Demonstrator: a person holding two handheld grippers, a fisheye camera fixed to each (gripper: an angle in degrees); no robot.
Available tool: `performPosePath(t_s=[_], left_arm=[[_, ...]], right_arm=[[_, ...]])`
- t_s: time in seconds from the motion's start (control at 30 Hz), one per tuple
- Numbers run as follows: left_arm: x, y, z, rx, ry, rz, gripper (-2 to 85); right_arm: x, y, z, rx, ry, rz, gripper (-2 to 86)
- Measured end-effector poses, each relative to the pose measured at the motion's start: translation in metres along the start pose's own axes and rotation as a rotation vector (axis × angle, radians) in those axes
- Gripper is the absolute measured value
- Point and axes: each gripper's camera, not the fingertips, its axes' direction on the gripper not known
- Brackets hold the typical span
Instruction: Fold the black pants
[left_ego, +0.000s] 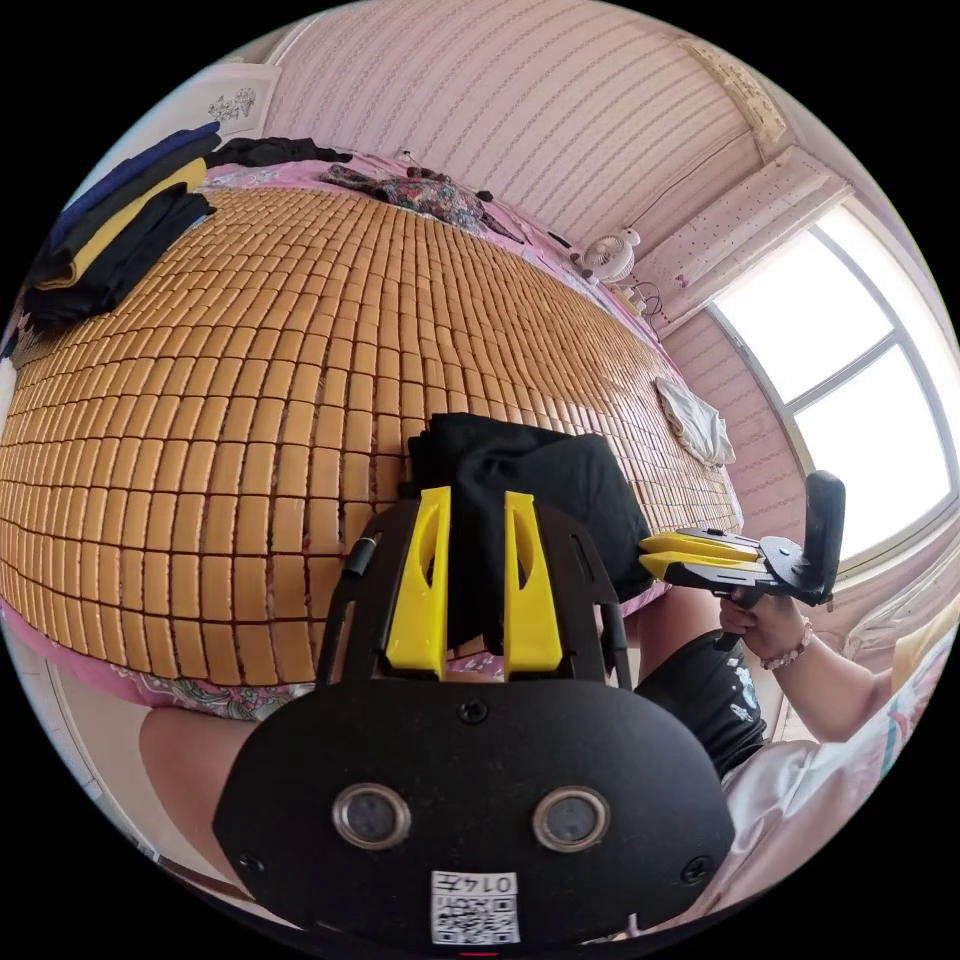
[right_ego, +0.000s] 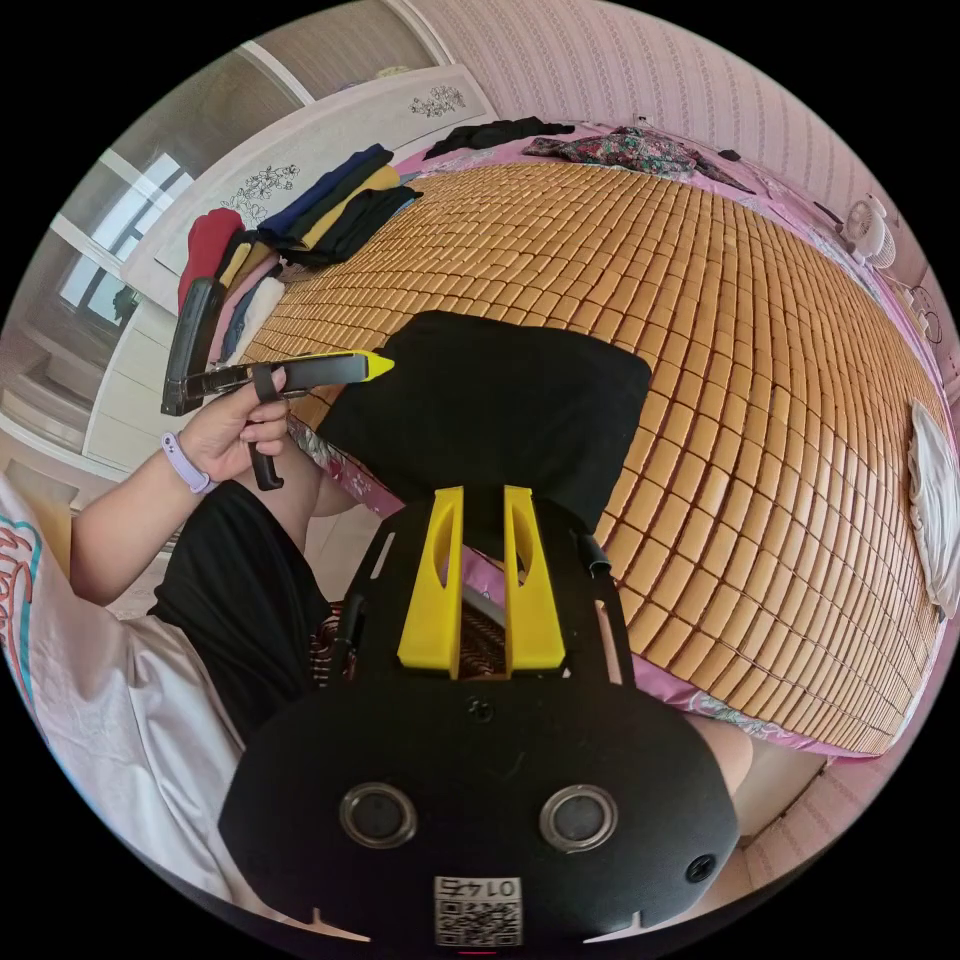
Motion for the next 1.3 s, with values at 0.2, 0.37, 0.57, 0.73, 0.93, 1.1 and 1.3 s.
performPosePath(t_s=[0.2,0.37,0.57,0.73,0.93,1.1,1.3], left_arm=[[0.045,-0.016,-0.007,-0.016,-0.071,0.172,1.4],[0.092,-0.001,-0.06,0.156,-0.072,0.326,1.3],[0.019,0.013,-0.003,-0.021,-0.273,0.176,5.1],[-0.008,0.01,-0.019,0.097,-0.103,0.067,9.3],[-0.022,-0.01,0.034,-0.085,-0.065,0.034,13.2],[-0.023,-0.012,0.042,-0.107,-0.077,-0.004,11.3],[-0.025,0.003,0.04,-0.042,-0.015,-0.034,5.1]], right_arm=[[0.001,0.008,0.007,0.044,0.025,0.011,5.5],[0.001,0.01,-0.019,0.113,-0.006,-0.001,6.5],[0.036,0.02,-0.027,0.175,-0.039,0.134,8.3],[0.081,0.023,-0.016,0.205,-0.147,0.316,11.2],[0.123,0.016,0.016,0.247,-0.336,0.497,11.0],[0.12,0.002,0.028,0.201,-0.372,0.423,7.9],[0.088,-0.031,0.014,0.124,-0.252,0.258,6.0]])
